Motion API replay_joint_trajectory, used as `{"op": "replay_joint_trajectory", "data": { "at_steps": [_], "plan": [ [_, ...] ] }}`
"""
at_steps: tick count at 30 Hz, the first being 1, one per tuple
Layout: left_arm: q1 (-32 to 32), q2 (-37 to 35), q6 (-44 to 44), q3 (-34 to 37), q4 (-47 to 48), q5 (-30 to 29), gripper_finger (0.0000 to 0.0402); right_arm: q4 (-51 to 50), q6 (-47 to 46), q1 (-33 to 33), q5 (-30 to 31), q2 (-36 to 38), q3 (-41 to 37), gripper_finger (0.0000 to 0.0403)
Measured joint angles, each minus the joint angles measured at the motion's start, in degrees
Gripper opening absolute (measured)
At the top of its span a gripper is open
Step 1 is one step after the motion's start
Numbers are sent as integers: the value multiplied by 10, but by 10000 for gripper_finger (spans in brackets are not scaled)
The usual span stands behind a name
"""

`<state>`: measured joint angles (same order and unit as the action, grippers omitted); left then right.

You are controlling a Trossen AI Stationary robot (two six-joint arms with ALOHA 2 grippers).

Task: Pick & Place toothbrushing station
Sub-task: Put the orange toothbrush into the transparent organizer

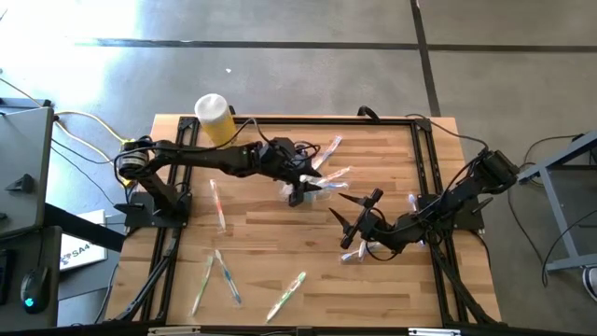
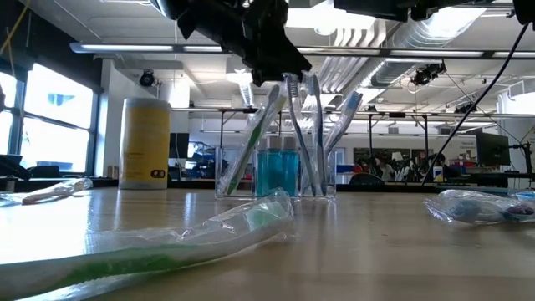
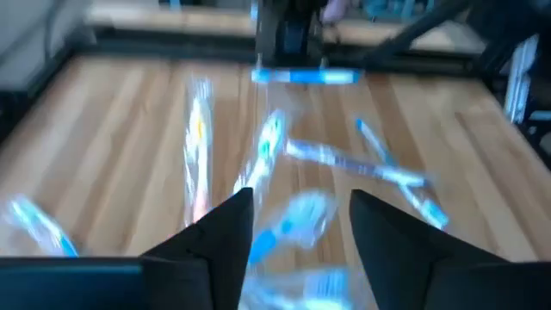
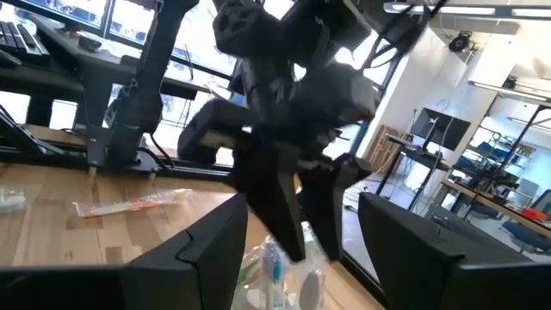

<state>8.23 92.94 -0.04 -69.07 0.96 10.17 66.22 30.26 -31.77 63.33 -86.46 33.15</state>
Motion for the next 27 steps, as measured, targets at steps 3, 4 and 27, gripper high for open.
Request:
{"op": "replay_joint_trajectory", "data": {
  "at_steps": [3,4,27],
  "plan": [
    [0,-19,2,0,-3,1,202,-1,0,0,1,0,0,215],
    [0,-24,2,0,-3,2,204,-1,0,0,1,0,0,215],
    [-196,-208,-309,-1,447,-77,182,-5,16,1,32,0,0,215]
  ]
}}
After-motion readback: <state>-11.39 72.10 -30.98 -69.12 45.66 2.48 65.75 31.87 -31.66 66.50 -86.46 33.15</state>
